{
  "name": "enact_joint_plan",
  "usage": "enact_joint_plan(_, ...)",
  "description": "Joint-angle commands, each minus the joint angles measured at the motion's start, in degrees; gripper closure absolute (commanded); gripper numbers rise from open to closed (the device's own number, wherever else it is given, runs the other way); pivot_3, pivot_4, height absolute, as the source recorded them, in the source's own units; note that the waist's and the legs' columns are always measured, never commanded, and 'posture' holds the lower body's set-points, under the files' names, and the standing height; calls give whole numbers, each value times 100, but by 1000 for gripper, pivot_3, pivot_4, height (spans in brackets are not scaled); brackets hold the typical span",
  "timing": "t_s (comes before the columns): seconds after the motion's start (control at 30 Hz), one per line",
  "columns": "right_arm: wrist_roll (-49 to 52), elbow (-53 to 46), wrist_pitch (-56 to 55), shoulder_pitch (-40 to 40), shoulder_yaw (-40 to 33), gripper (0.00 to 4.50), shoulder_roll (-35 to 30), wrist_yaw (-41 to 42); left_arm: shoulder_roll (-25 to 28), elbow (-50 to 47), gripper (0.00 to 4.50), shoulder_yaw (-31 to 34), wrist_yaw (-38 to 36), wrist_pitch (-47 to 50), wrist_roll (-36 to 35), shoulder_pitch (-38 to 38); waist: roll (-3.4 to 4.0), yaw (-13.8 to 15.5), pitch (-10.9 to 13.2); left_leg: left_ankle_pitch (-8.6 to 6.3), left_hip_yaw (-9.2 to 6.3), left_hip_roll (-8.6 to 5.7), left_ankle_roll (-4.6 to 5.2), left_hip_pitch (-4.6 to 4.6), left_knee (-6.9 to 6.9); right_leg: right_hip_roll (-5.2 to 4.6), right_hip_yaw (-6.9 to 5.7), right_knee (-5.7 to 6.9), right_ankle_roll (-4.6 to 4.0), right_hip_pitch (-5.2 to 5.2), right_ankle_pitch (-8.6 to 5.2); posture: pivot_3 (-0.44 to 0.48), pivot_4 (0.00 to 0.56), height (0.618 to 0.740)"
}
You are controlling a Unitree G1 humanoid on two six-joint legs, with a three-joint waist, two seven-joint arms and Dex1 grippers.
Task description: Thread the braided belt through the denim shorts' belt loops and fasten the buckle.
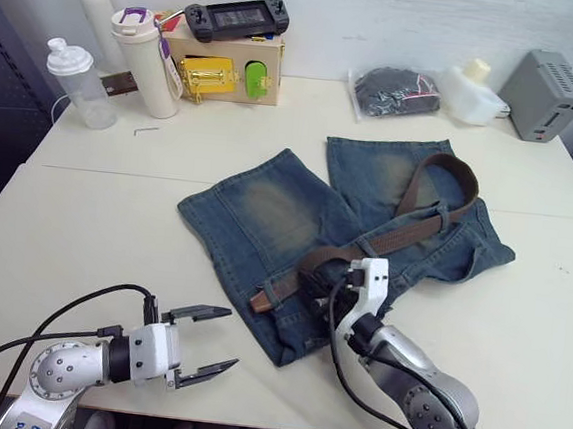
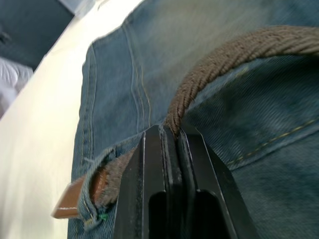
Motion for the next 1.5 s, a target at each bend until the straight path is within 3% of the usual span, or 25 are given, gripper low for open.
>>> enact_joint_plan(0.03,248,28,689,-128,85,4500,-43,86,10,286,791,97,242,-648,609,-610,-2,7,-2,1,-1,-1,-1,5,1,0,0,2,0,1,0,0,150,740)
enact_joint_plan(0.2,557,117,1338,-292,-185,4500,130,-82,229,496,791,-163,187,-1463,1227,-1014,-9,-65,-6,0,0,1,-5,8,-17,2,-4,17,0,-3,0,0,150,740)
enact_joint_plan(0.43,568,64,1580,-311,-291,4500,354,-116,200,718,791,-563,359,-1657,1859,-1661,-20,-19,-13,1,-2,1,-6,9,-5,1,-6,18,0,-4,0,0,150,740)
enact_joint_plan(0.67,525,-10,1624,-284,-358,4500,417,-161,279,775,791,-817,430,-1724,2136,-1755,-20,-42,-14,1,-1,2,-6,8,-15,2,-6,28,0,-8,0,0,150,740)
enact_joint_plan(0.77,510,-30,1648,-266,-390,4500,433,-166,333,697,1613,-809,470,-1693,2102,-1717,-21,-25,-14,1,-2,2,-6,8,-12,2,-5,28,0,-7,0,0,150,740)
enact_joint_plan(0.97,461,-67,1659,-257,-389,4500,423,-150,470,753,4340,-799,524,-1720,2231,-1682,-21,-21,-14,0,-2,1,-6,8,-12,1,-5,28,0,-7,0,0,150,740)
enact_joint_plan(1.17,494,-141,1656,-210,-532,4500,472,-215,483,711,4426,-849,616,-1699,2317,-1673,-21,-17,-14,0,-3,1,-6,7,-12,1,-5,28,0,-7,0,0,150,740)
enact_joint_plan(1.3,947,-353,1809,-138,-992,3073,555,-313,474,688,4500,-858,694,-1685,2326,-1656,-20,-14,-14,0,-3,1,-6,6,-12,1,-5,28,0,-7,0,0,150,740)
enact_joint_plan(1.4,1482,-636,1896,-220,-1519,1636,411,-457,478,672,4500,-856,746,-1696,2335,-1635,-19,-13,-13,0,-3,1,-6,5,-10,1,-4,28,0,-7,0,0,150,740)
enact_joint_plan(1.5,1801,-918,1991,-222,-1929,259,-158,-317,494,657,4500,-860,778,-1708,2337,-1607,-15,-4,-10,0,-3,-2,-5,1,-6,-1,-2,26,0,-6,0,0,150,740)
